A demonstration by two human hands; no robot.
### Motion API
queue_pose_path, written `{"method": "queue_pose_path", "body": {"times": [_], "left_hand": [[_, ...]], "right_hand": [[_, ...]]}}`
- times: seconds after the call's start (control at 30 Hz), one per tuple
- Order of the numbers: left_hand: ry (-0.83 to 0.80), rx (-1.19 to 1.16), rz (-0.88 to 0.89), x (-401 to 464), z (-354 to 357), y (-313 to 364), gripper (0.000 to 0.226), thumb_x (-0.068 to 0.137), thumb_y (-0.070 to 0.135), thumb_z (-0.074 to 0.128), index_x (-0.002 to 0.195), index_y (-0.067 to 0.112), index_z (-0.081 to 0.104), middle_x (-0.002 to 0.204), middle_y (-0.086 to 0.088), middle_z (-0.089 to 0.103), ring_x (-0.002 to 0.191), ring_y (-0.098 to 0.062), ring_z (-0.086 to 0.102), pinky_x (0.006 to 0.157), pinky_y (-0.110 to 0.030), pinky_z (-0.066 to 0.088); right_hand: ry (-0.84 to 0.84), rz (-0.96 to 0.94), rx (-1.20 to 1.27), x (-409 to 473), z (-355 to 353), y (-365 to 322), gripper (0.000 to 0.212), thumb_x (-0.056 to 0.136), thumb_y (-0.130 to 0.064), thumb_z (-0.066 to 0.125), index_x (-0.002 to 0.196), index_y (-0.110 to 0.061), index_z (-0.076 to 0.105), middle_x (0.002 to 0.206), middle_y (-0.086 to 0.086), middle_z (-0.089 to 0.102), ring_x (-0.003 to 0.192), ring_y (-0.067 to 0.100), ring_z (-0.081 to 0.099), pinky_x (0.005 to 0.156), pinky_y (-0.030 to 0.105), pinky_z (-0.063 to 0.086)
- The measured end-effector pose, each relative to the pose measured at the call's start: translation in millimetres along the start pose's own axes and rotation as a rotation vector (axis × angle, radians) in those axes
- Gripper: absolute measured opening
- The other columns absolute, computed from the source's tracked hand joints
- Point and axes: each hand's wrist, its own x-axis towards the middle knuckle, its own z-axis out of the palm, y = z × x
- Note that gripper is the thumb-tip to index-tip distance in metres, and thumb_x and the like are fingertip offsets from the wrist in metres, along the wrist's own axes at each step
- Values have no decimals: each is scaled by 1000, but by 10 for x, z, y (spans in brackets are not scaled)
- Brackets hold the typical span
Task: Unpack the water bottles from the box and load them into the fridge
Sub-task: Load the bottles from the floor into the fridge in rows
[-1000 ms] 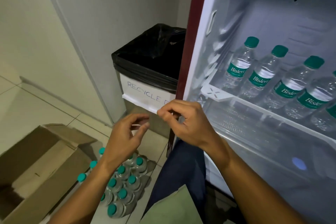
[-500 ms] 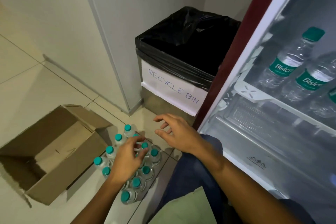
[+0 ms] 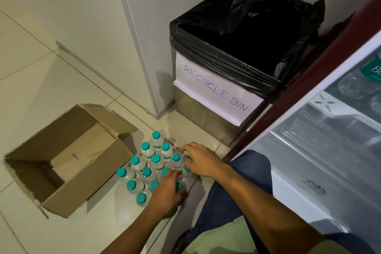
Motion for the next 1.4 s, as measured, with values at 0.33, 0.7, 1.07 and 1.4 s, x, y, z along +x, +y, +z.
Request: {"method": "queue_pose_path", "body": {"times": [0.33,0.7,1.07,1.4], "left_hand": [[-67,212,-17,51,355,-149,59,87,38,68,136,16,45,137,-4,51,121,-18,50,103,-27,42],[-27,314,-25,103,509,-199,58,90,25,65,142,20,41,146,-2,41,129,-19,41,109,-28,35],[-22,321,-59,98,466,-207,46,90,25,67,130,26,45,132,1,55,113,-15,55,93,-25,47],[15,47,-141,15,277,-106,50,84,26,74,128,22,51,125,1,61,110,-13,60,91,-22,51]], "right_hand": [[-175,202,-95,224,350,168,47,89,-34,68,128,-13,51,126,13,53,112,35,59,89,43,52],[-211,239,-117,277,590,168,62,89,-33,73,140,-15,43,131,16,58,117,35,59,94,40,51],[-207,220,-267,299,607,148,38,95,-26,66,130,-13,58,125,17,61,112,34,62,90,40,53],[-158,237,-156,23,204,166,46,85,-38,74,117,-8,61,117,17,61,101,34,64,71,32,47]]}}
